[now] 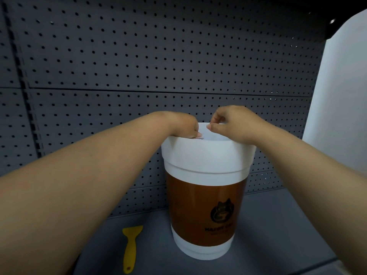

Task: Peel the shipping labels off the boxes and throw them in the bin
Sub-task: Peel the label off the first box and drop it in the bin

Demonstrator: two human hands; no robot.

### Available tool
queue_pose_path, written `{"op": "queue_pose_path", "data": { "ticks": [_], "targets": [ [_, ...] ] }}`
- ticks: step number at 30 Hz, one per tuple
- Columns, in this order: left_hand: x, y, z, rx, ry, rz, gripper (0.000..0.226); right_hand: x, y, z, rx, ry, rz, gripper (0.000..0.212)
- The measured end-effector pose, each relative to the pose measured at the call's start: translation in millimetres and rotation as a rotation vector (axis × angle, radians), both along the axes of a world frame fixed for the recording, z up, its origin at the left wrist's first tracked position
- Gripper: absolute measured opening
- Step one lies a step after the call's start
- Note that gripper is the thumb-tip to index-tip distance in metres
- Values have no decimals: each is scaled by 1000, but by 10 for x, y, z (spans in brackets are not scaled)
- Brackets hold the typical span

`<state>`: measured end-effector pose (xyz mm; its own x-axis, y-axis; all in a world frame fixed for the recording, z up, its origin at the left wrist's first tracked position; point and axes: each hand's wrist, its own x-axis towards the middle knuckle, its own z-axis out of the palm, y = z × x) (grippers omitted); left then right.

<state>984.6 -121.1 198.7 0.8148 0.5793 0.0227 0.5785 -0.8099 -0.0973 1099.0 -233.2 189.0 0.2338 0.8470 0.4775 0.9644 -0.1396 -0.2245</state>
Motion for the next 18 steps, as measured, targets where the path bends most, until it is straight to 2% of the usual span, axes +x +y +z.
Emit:
{"op": "queue_pose_path", "data": {
  "ticks": [2,5,7,14,18],
  "targets": [
    [-9,3,1,-19,3,14,32,-5,-7,8,-10,4,-2,21],
    [-7,27,11,-5,-73,-21,14,-11,-14,11,-17,-2,-3,22],
    [-3,25,18,19,-123,-37,10,-15,-12,8,-21,-8,-4,24],
    [-13,-19,27,-60,-237,-60,8,-16,-1,-10,-18,-24,-7,23],
    [-17,-36,39,-105,-244,-45,17,0,1,-17,-11,-22,-9,21]
  ]
}}
